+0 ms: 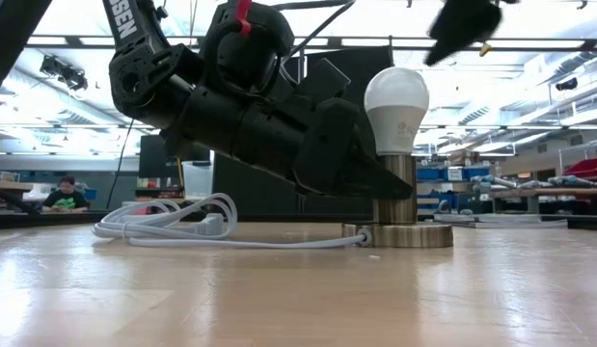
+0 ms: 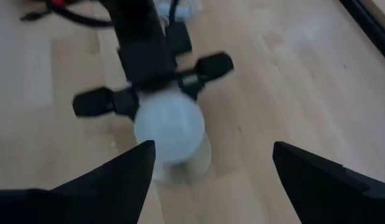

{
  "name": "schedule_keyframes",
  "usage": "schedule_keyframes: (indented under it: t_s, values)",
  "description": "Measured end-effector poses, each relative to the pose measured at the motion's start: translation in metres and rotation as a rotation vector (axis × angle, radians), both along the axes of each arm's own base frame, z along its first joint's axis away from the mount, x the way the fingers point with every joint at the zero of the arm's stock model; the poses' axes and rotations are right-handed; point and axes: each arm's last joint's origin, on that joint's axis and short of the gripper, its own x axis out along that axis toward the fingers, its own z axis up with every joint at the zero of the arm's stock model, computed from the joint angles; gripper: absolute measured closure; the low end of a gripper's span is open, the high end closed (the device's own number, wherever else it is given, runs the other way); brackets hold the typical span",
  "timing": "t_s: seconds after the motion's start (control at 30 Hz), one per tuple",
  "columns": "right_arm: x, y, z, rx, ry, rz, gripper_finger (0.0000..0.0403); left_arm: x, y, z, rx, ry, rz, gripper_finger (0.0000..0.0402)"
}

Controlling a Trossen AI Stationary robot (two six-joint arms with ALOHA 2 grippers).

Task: Screw lightbulb
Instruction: Insert the lightbulb into the lamp

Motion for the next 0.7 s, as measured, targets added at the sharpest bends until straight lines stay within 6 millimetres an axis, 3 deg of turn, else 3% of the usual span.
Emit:
schedule_keyframes:
  t_s: [0.2,0.4,0.5,0.7]
  values:
    - [-0.025,0.012,-0.052,0.003,-0.056,-0.043,0.0072,0.0,0.0,0.0,0.0,0.0,0.0,0.0203]
    - [-0.027,0.017,-0.107,0.098,-0.25,-0.015,0.0089,0.0,0.0,0.0,0.001,0.001,0.0,0.0203]
    - [-0.024,0.017,-0.121,0.11,-0.289,-0.015,0.0095,0.0,0.0,0.0,0.001,0.002,0.0,0.0203]
    - [-0.01,0.018,-0.131,0.045,-0.271,-0.008,0.0101,0.0,0.0,0.0,0.0,0.003,0.0,0.0203]
